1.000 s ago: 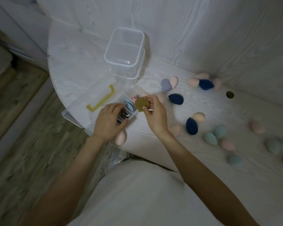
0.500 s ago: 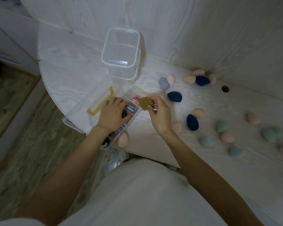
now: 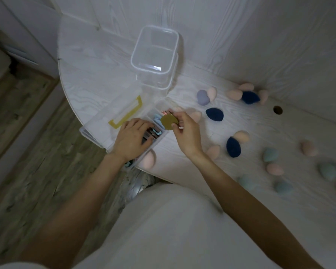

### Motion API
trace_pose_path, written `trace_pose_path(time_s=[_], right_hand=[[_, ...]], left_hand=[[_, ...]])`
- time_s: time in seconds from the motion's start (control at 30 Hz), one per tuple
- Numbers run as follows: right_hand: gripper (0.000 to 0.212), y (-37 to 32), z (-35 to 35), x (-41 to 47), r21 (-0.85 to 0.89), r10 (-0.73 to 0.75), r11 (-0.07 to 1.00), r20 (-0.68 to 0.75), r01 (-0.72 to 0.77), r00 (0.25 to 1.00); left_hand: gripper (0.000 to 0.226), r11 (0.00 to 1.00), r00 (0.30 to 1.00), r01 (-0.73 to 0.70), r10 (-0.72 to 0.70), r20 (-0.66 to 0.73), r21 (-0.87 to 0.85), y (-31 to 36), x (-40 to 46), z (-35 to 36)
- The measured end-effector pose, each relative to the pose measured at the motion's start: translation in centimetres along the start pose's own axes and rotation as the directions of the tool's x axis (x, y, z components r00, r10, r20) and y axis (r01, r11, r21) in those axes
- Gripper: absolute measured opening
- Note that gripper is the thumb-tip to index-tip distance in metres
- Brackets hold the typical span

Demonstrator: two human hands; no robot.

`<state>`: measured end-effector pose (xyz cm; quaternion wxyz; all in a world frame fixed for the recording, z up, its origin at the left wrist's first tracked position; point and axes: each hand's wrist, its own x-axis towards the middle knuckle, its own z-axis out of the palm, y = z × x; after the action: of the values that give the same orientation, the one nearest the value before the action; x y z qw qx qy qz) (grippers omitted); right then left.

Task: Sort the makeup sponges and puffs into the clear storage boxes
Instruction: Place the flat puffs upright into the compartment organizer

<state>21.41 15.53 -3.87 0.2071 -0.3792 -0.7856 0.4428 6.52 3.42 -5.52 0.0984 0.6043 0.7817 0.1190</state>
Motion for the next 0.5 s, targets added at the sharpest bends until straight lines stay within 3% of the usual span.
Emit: trace_pose_path(time_s=[0.5], right_hand=[[0.021,-1.3,1.3,-0.3,-0.027,0.008,1.0,-0.054,-0.009,0.998]], left_hand=[[0.035,0.994,0.998,-0.055,0.055,0.0,0.099,-0.5,0.3,-0.8]])
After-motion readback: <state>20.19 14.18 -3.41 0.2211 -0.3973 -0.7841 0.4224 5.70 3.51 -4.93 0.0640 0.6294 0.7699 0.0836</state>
